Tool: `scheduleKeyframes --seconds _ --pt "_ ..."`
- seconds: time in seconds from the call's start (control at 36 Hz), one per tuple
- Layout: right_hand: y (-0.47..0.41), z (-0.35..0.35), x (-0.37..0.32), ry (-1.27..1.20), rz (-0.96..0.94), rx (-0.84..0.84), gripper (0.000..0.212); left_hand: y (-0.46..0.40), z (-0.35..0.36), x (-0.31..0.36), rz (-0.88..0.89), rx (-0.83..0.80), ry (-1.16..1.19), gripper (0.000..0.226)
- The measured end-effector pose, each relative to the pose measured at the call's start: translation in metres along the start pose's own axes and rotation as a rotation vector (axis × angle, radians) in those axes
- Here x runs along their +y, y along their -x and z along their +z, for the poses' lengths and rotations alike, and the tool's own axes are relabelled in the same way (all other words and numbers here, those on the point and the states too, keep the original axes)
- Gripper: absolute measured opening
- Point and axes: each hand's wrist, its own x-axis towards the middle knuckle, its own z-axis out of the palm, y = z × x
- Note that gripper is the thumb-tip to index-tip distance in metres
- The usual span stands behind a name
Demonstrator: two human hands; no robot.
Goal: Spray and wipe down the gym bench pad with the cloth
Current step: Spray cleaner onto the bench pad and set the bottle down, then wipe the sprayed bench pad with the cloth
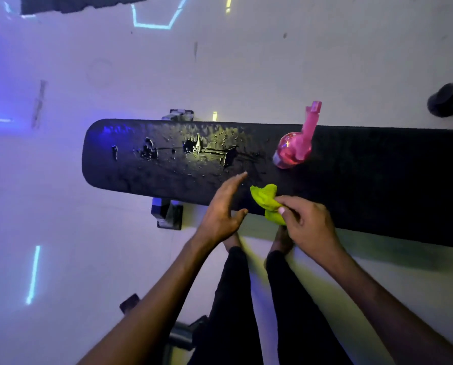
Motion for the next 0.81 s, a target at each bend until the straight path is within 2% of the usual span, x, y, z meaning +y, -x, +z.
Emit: scheduleKeyframes --seconds 0.06,0.17,0.28,0.42,0.53,0.67,0.72,0.81 --pt "-0.006 0.015 -0.015 0.030 -0.047 -0.064 0.035 0.008 -0.014 -0.010 0.011 -0.029 -0.024 0.073" --pt "-0.023 0.046 -0.041 0.063 -0.114 -0.178 0.030 0.013 -0.049 -0.034 -0.030 0.001 -0.067 0.034" --pt "-0.046 0.076 -0.073 0.069 -0.172 -0.164 0.031 0.019 -0.088 -0.062 -0.128 0.113 -0.054 0.016" --pt "-0.089 0.116 -0.125 0.073 -0.250 -0.117 0.032 0.025 -0.139 -0.091 -0.134 0.344 0.005 0.015" --pt "-0.130 0.149 -0.177 0.075 -0.348 -0.065 0.036 0.025 -0.189 -0.110 -0.089 0.595 0.087 0.022" --pt "-0.169 0.192 -0.230 0.127 -0.492 0.004 0.042 0.023 -0.233 -0.143 0.030 0.851 -0.013 0.027" --pt "-0.177 0.216 -0.232 0.190 -0.570 0.002 0.045 0.023 -0.237 -0.165 0.008 0.885 -0.156 0.029" --pt "-0.186 0.260 -0.209 0.435 -0.628 -0.180 0.046 0.027 -0.228 -0.206 -0.088 0.718 -0.284 0.034"
